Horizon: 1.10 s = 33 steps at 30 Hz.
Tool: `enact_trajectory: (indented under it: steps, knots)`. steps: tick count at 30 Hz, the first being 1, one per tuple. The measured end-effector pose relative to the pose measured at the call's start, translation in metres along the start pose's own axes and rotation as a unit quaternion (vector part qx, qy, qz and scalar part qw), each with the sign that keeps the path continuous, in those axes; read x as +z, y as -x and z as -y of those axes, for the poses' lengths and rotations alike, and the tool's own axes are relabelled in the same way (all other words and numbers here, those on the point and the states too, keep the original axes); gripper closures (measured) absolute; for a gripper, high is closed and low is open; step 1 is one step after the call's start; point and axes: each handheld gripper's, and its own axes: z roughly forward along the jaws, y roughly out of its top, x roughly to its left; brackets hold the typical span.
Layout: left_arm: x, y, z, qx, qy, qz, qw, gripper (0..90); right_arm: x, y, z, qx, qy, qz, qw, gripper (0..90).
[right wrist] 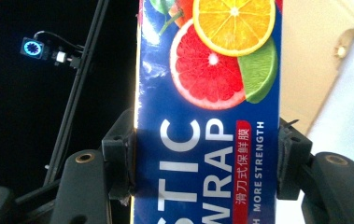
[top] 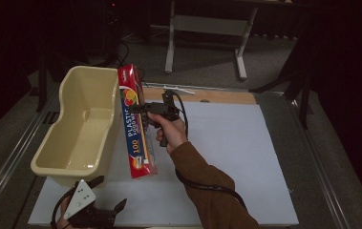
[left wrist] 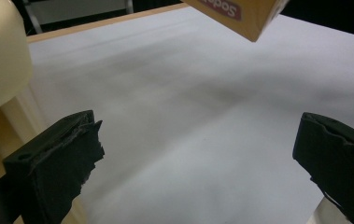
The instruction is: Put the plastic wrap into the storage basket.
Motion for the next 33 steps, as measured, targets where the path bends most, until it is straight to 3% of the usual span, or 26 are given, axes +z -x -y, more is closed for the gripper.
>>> enact_trajectory:
  steps: [16, 33]
  knots:
    - [0.001, 0.000, 0.000, 0.000, 0.002, 0.003, 1.0000, 0.6, 0.020, -0.020, -0.004, -0.008, 0.009, -0.015, 0.9998, 39.4]
    - [0.001, 0.000, 0.000, 0.000, 0.005, 0.008, 1.0000, 0.6, 0.050, -0.032, 0.005, 0.009, 0.033, -0.037, 0.9987, 39.4]
